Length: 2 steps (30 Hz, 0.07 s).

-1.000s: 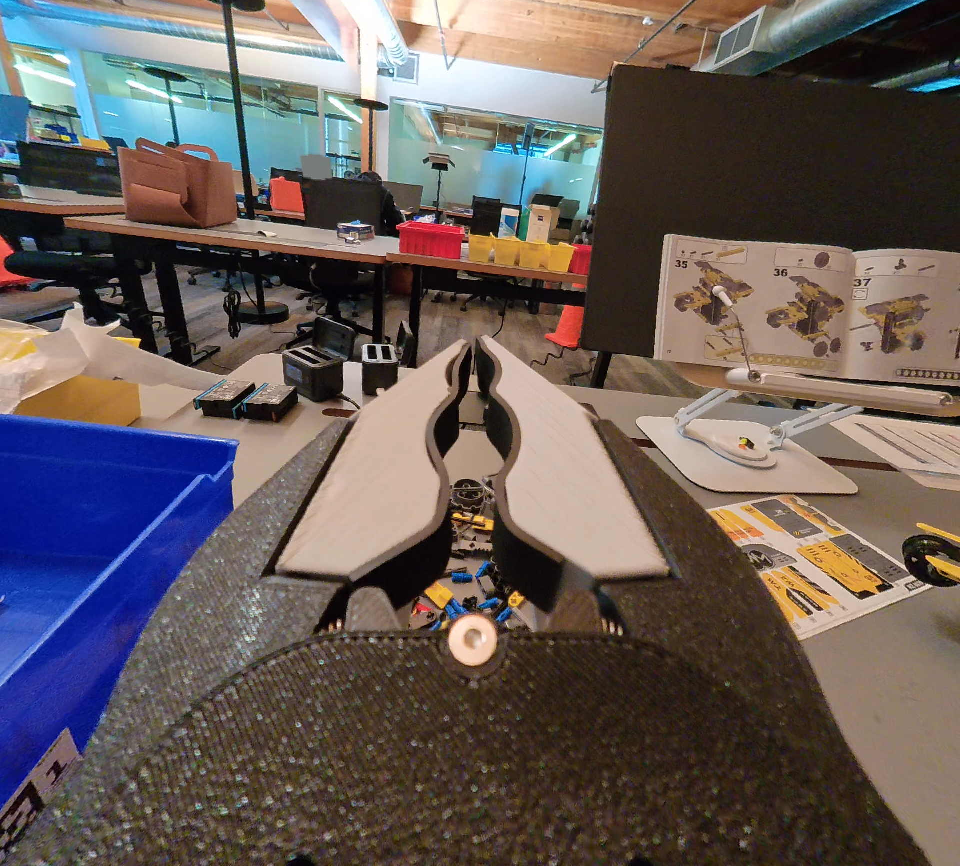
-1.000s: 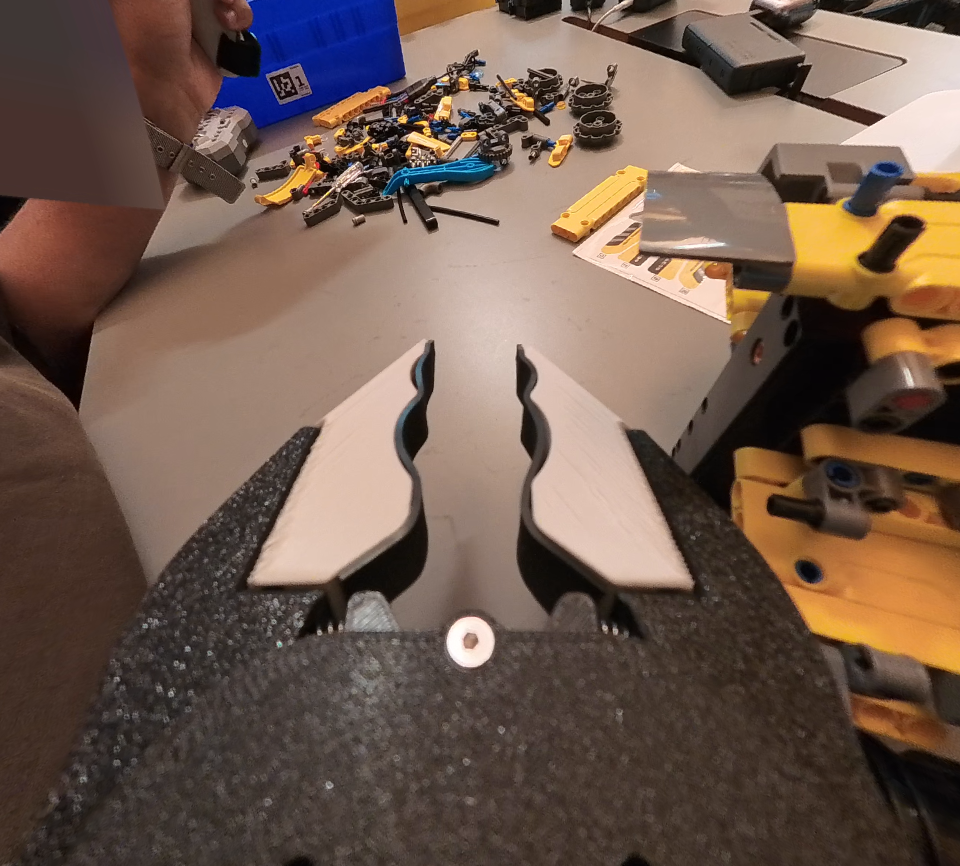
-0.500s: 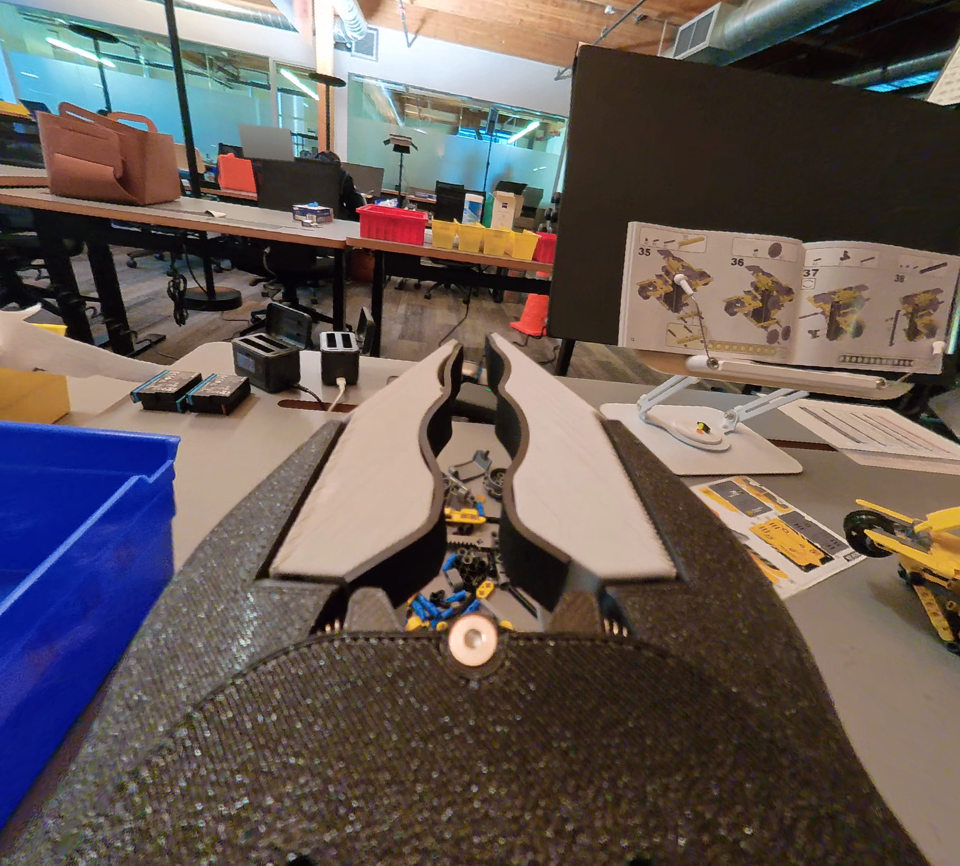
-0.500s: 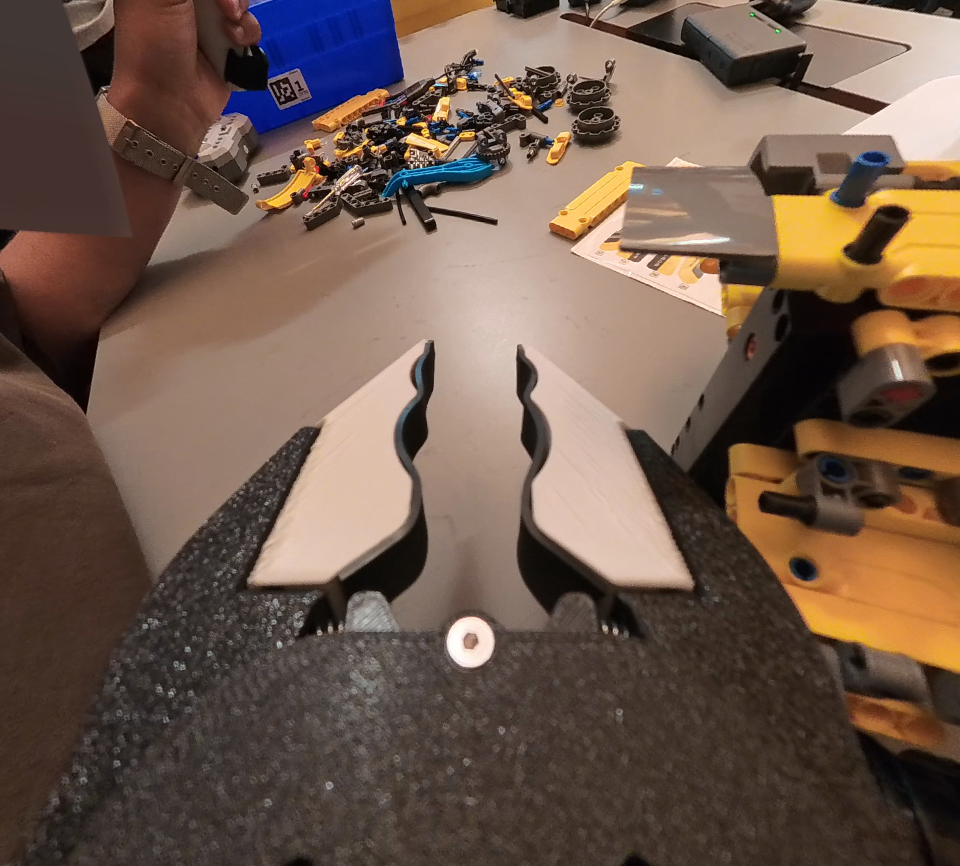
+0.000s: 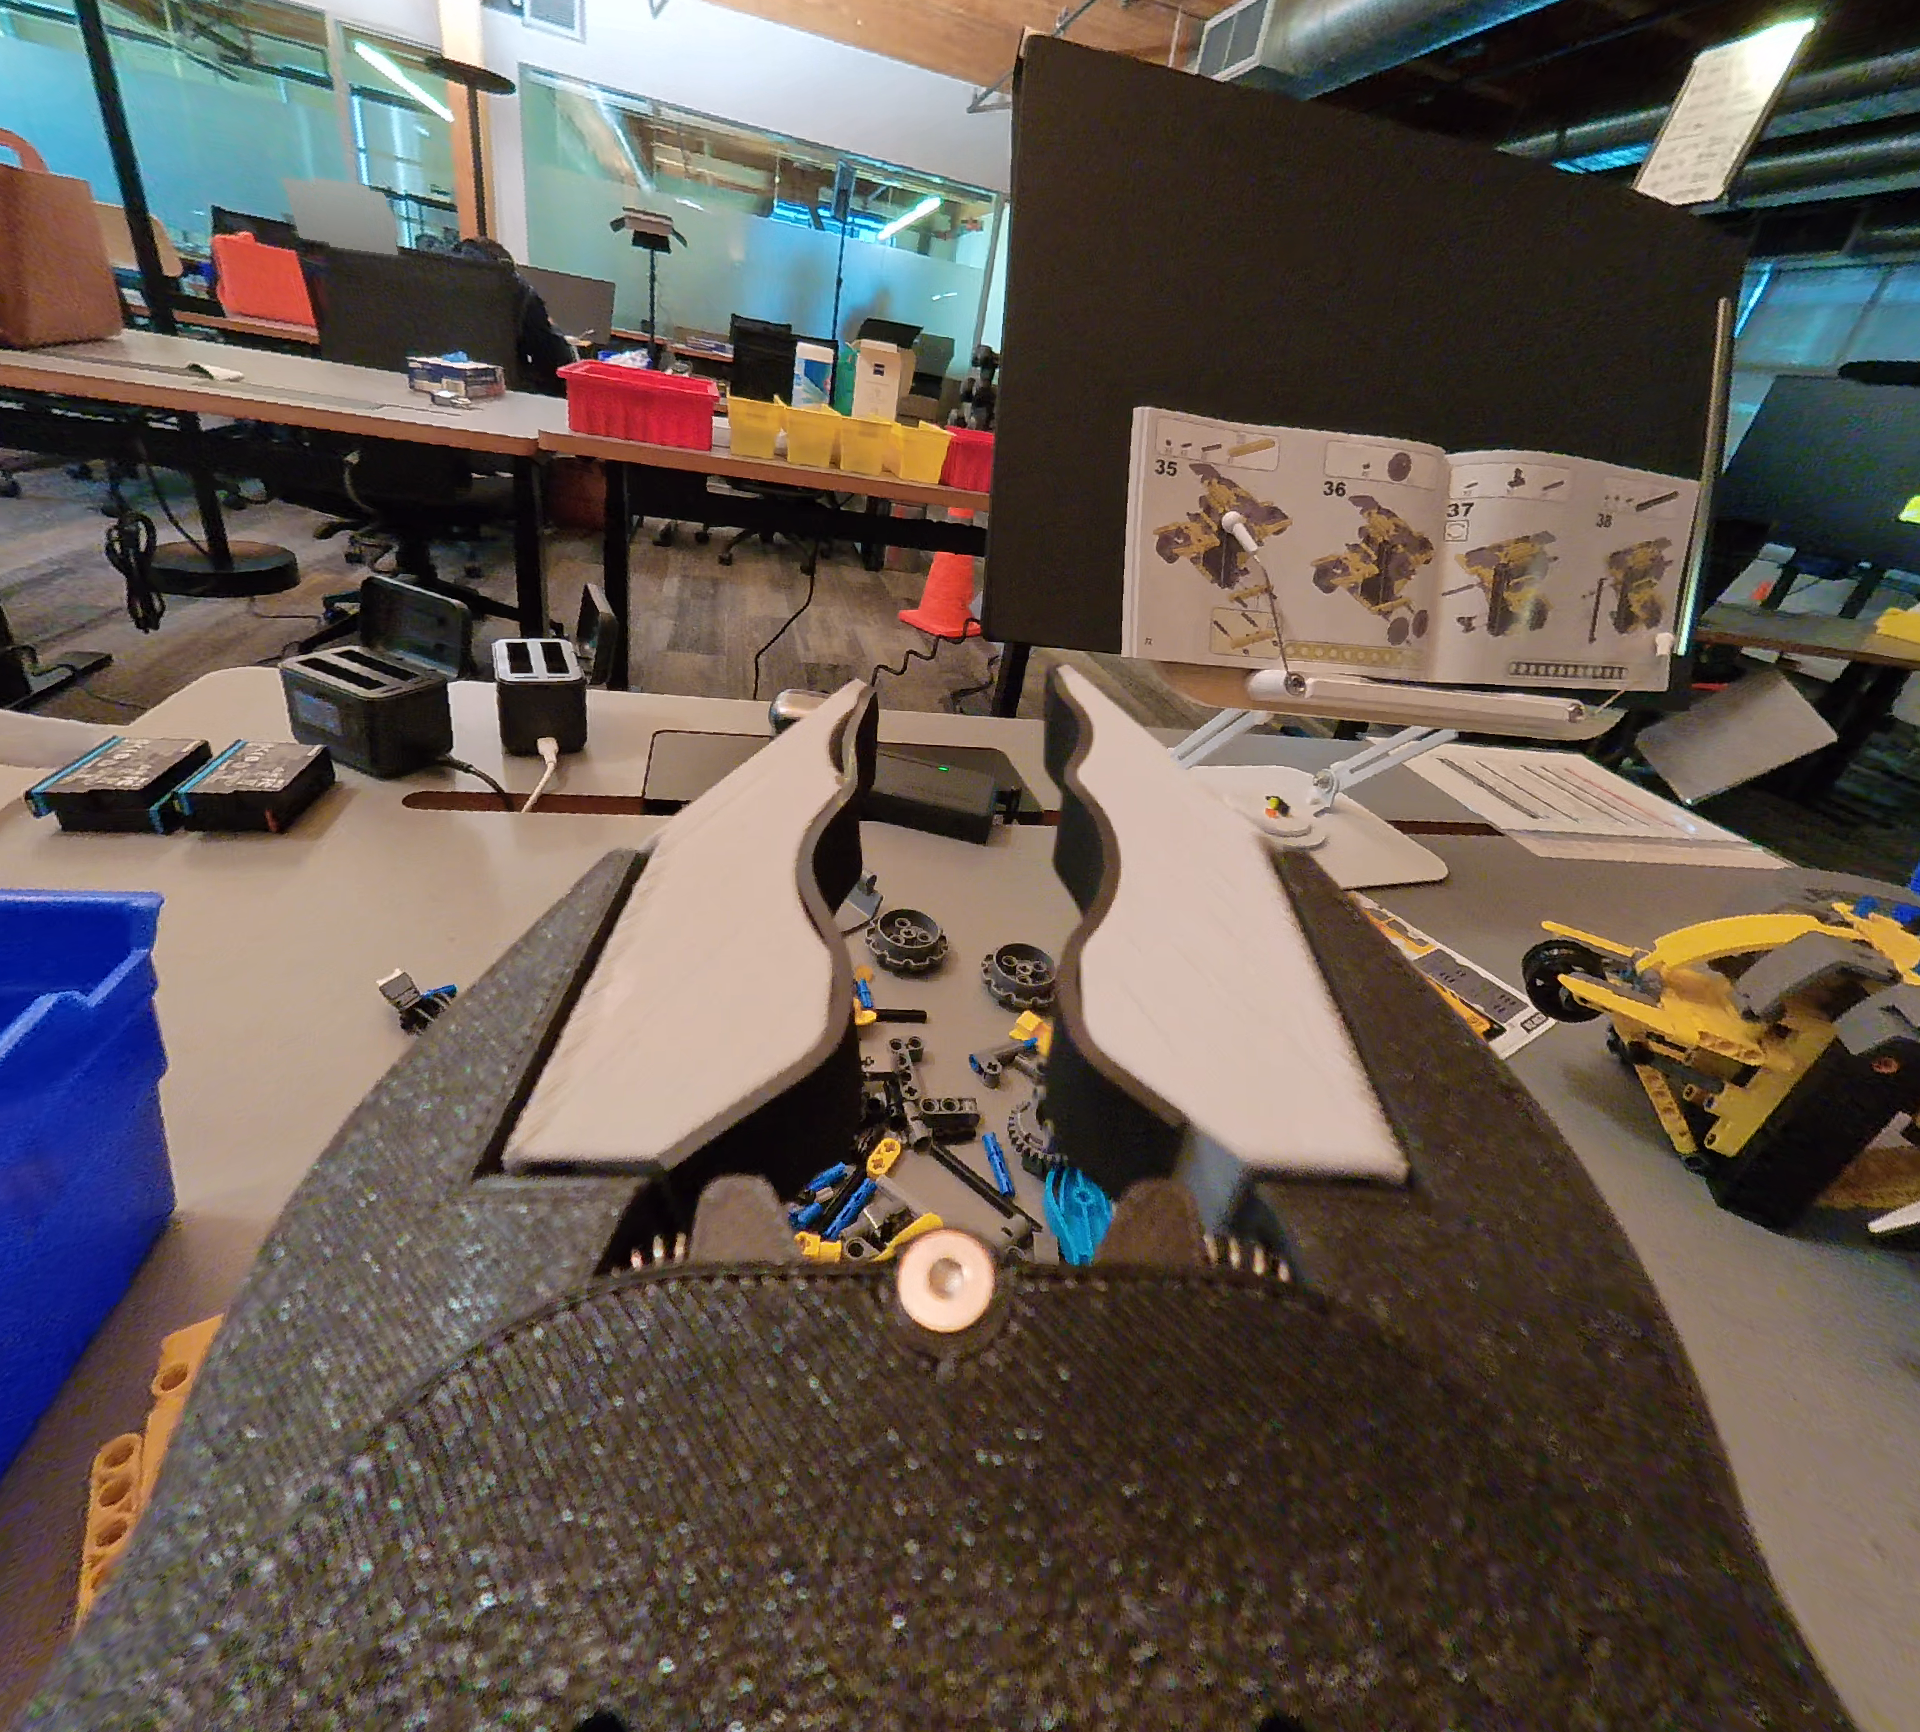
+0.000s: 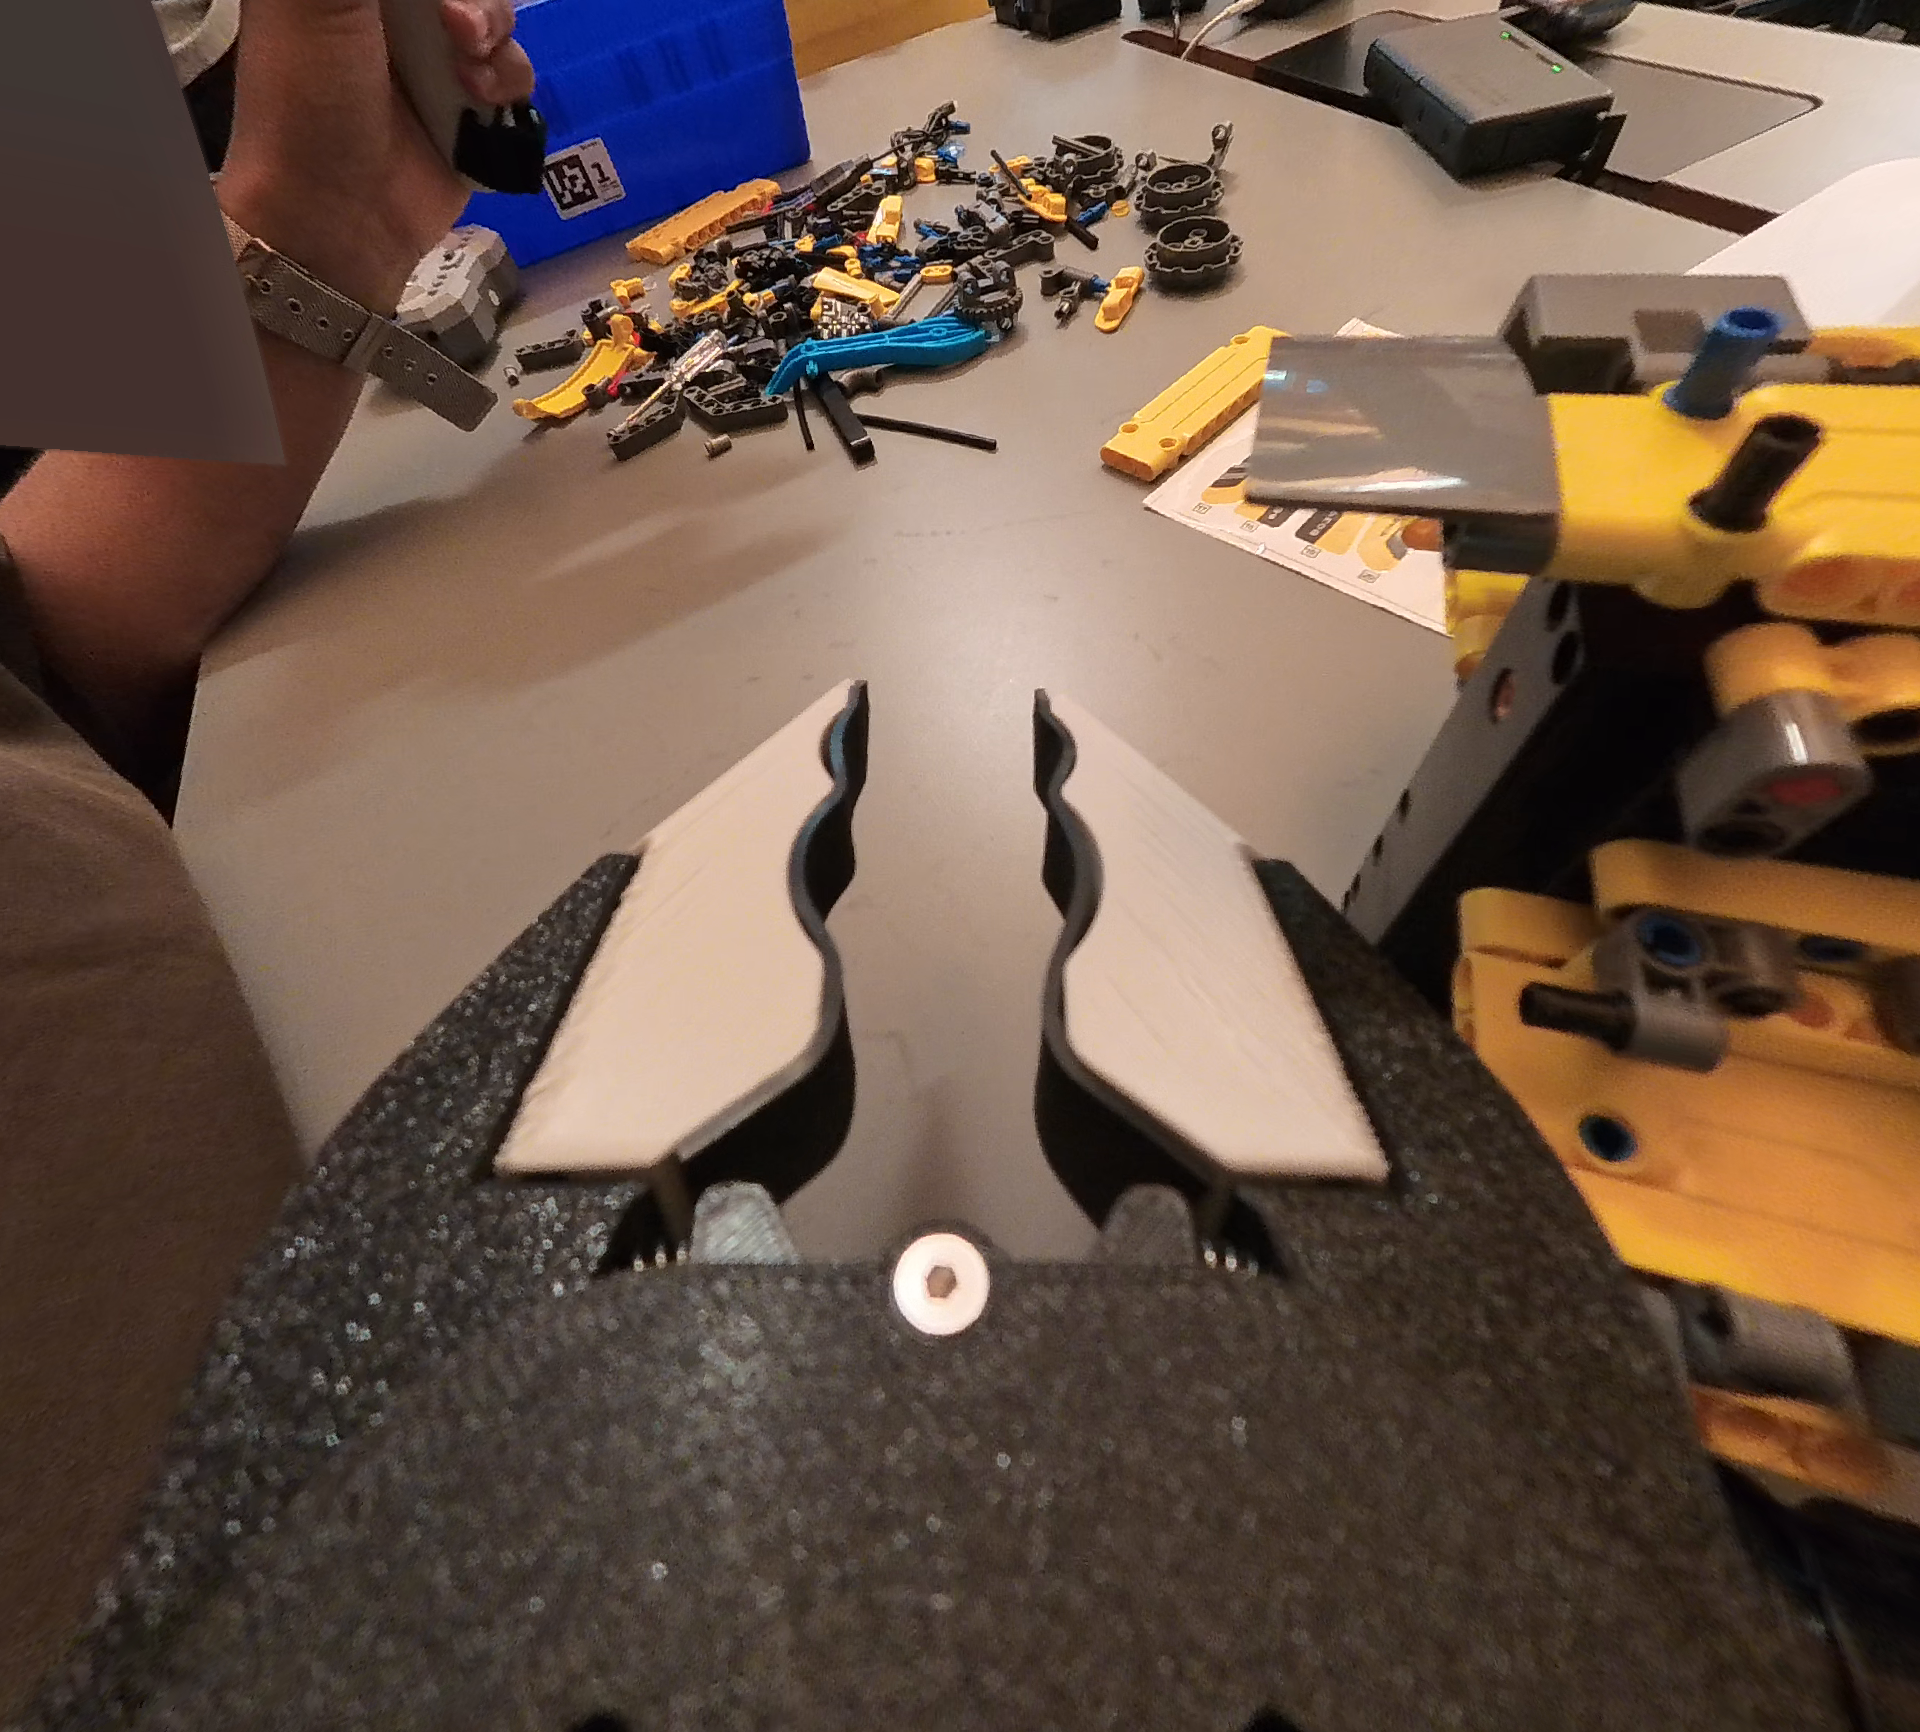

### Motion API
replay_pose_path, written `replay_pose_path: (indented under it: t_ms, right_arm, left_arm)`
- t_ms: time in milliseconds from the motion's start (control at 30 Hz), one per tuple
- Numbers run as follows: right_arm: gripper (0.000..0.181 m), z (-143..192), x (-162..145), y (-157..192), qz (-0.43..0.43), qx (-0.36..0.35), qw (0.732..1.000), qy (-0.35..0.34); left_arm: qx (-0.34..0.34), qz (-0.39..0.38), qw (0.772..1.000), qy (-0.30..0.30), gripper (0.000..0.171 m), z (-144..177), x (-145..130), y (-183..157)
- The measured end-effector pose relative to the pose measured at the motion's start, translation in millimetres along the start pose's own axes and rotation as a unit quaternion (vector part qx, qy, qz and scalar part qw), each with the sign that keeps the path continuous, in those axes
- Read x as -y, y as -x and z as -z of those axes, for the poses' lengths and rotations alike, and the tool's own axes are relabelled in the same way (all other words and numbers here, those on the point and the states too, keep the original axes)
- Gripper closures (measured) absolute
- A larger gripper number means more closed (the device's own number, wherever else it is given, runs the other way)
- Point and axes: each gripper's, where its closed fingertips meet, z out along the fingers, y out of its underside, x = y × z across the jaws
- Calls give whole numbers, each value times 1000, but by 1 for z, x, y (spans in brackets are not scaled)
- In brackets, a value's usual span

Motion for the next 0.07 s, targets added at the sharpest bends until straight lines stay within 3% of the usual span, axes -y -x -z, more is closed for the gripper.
replay_pose_path:
  t_ms: [67]
  right_arm:
    - [150,0,0,0,0,0,1000,0]
  left_arm:
    - [-2,1,1000,-2,140,1,1,0]
